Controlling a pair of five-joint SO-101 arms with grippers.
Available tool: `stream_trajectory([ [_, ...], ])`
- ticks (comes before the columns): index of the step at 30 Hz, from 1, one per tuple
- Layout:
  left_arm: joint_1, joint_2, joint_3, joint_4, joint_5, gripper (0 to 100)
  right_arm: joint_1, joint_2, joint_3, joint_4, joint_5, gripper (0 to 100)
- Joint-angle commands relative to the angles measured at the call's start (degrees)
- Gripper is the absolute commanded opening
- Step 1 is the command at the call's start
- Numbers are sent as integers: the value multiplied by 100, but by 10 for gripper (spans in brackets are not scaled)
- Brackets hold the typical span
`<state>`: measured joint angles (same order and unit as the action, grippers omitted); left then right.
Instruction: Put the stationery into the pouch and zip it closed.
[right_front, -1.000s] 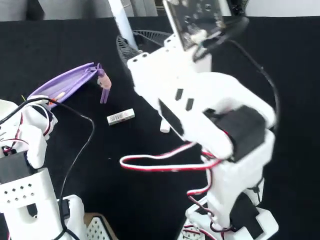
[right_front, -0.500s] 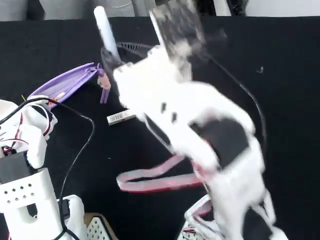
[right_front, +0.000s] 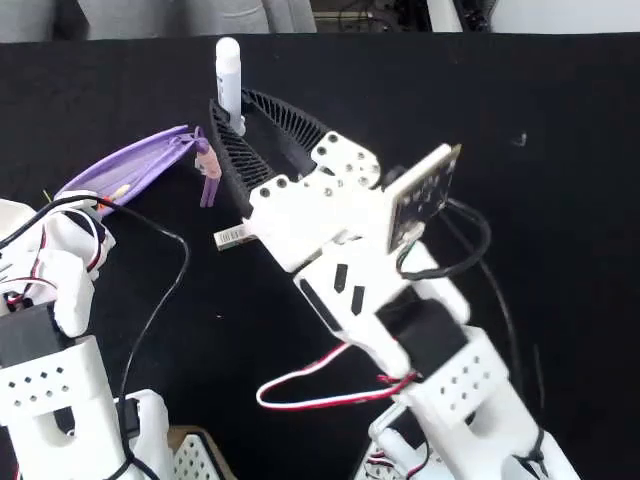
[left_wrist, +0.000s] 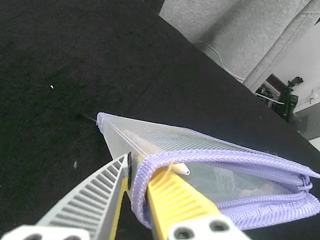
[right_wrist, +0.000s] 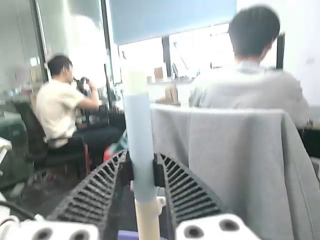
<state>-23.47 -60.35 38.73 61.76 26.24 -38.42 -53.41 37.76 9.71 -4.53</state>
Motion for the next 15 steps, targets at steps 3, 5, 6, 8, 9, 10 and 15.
stream_trajectory([
  [3,154,-79,-40,-44,53,29,-211,-4,919,-2330,79,11],
  [5,382,-79,-40,-44,35,29,-378,207,1235,-3209,88,11],
  [6,479,-79,-40,-44,35,29,-475,347,1323,-3543,105,11],
  [8,664,-79,-40,-53,35,29,-580,655,1402,-3974,369,11],
  [9,716,-79,-48,-53,26,29,-615,822,1420,-4123,492,11],
  [10,752,-79,-48,-53,26,29,-624,980,1429,-4255,563,11],
  [15,778,-79,-40,-114,35,29,-615,1622,1437,-4765,598,11],
])
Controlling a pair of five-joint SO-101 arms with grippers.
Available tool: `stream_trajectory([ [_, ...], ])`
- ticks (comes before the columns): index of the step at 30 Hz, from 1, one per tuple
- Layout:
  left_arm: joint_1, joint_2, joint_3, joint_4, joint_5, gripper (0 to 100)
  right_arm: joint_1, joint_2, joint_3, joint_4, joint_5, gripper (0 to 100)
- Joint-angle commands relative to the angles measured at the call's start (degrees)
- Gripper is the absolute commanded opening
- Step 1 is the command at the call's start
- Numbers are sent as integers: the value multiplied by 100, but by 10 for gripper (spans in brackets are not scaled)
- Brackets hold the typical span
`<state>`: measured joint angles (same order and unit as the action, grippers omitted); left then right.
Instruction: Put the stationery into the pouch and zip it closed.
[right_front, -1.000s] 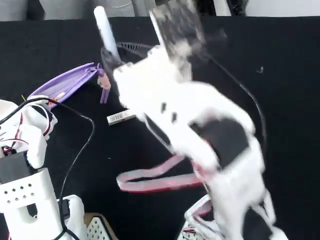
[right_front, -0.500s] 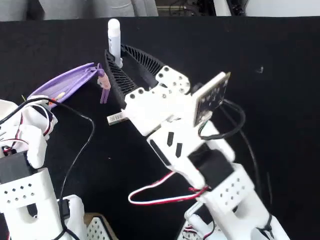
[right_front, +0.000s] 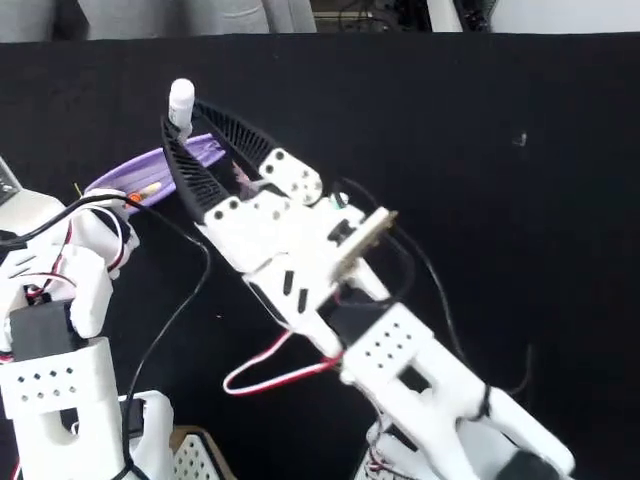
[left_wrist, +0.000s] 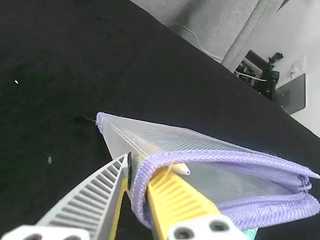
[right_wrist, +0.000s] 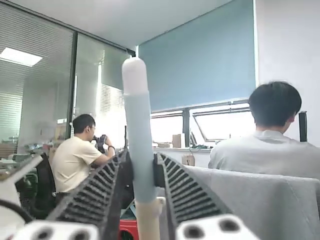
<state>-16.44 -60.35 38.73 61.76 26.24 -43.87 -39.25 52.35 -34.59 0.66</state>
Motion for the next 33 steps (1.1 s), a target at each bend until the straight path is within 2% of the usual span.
stream_trajectory([
  [1,66,-79,-22,-149,26,29,-70,286,-22,-343,79,11],
  [11,75,-79,40,-176,35,29,-70,611,-13,-273,114,11],
  [17,31,-79,48,-176,44,29,-70,857,-40,105,79,11],
  [27,31,-79,22,-176,53,29,202,1727,-127,53,79,18],
  [33,31,-79,13,-176,53,29,281,2158,-365,53,97,178],
])
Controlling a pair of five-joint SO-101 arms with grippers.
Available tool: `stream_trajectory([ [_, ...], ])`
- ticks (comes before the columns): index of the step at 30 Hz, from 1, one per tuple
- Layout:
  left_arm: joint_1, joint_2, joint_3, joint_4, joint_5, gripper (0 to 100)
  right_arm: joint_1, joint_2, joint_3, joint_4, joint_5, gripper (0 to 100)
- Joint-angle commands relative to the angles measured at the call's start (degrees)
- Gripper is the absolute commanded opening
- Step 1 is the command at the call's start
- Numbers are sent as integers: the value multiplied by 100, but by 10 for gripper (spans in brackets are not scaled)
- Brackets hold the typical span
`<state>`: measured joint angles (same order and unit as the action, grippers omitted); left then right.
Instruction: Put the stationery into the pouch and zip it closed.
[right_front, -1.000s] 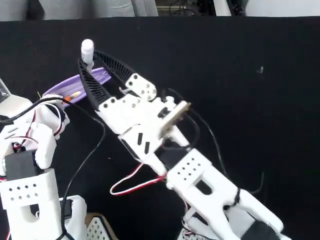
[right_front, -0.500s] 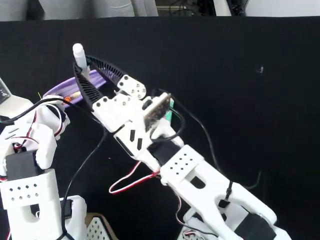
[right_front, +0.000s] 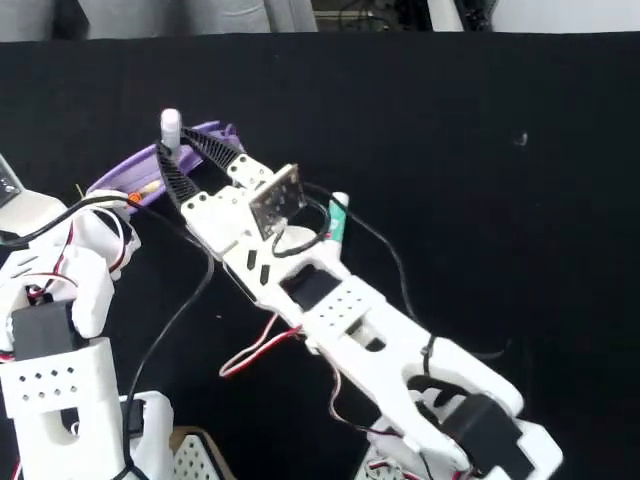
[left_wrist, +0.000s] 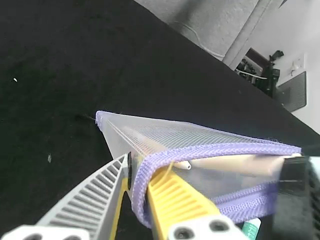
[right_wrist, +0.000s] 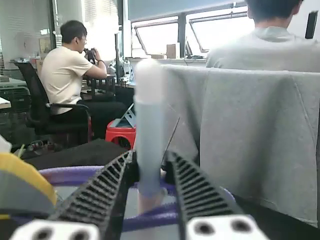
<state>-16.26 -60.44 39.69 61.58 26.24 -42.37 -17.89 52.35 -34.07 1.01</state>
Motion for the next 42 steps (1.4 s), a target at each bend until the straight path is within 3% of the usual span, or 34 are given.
stream_trajectory([
  [1,13,-70,-84,-158,53,29,123,22,-365,9,70,194],
  [11,4,-70,-92,-158,53,29,141,13,-382,9,79,204],
  [15,-382,-70,-101,-158,62,29,264,-198,-338,70,88,202],
  [26,-1235,-79,-48,-158,413,29,888,-1508,-1376,2708,141,201],
  [34,-1499,-79,-40,-141,422,29,774,-1534,-2818,4897,2145,201],
  [42,-1842,-79,-40,-114,422,29,220,-1525,-3767,7226,4343,201],
])
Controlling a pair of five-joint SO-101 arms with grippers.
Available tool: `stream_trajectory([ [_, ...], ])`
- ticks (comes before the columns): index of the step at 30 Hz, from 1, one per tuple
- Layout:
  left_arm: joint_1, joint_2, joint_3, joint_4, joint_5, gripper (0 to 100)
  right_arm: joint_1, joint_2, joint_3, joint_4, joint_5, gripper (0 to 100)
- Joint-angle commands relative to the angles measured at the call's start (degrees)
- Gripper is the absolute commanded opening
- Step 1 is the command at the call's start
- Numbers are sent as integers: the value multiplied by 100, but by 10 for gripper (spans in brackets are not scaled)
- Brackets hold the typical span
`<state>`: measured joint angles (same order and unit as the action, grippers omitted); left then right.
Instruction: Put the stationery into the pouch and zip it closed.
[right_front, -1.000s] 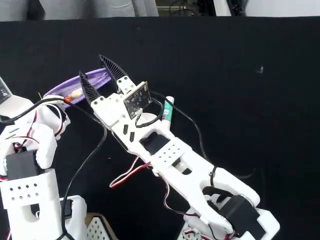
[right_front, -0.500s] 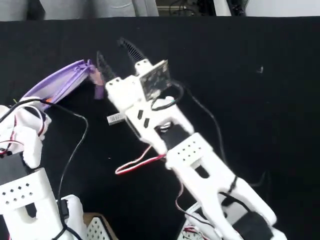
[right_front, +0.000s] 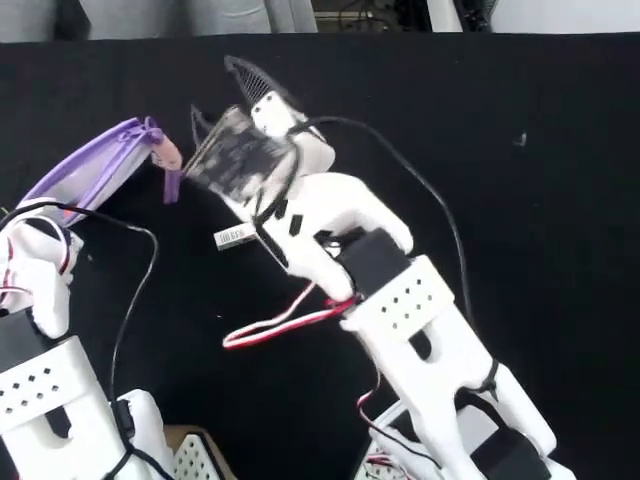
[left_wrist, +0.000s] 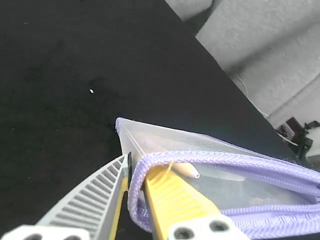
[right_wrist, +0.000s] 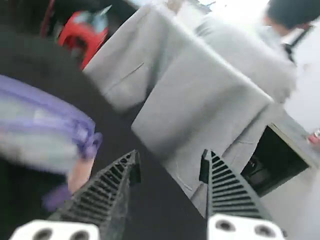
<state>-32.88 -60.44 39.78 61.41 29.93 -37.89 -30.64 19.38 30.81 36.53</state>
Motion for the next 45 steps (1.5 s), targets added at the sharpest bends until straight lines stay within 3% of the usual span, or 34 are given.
stream_trajectory([
  [1,-189,-79,-48,-88,53,29,-299,-251,-514,1020,1081,201],
  [6,-163,-79,-48,-88,53,29,-545,215,-804,2057,2075,201],
  [16,-207,-79,66,-141,53,29,-527,2695,-2527,3587,2673,201],
  [20,-277,-79,215,-299,18,29,-510,3477,-3310,4176,2734,201],
  [28,-1147,-79,426,-695,44,29,-510,4804,-4040,4580,2980,201],
  [38,-1182,-70,391,-712,44,29,-404,6246,-4963,4879,2989,201],
  [45,-1182,-70,391,-721,44,29,-325,7407,-6141,5732,3200,201],
])
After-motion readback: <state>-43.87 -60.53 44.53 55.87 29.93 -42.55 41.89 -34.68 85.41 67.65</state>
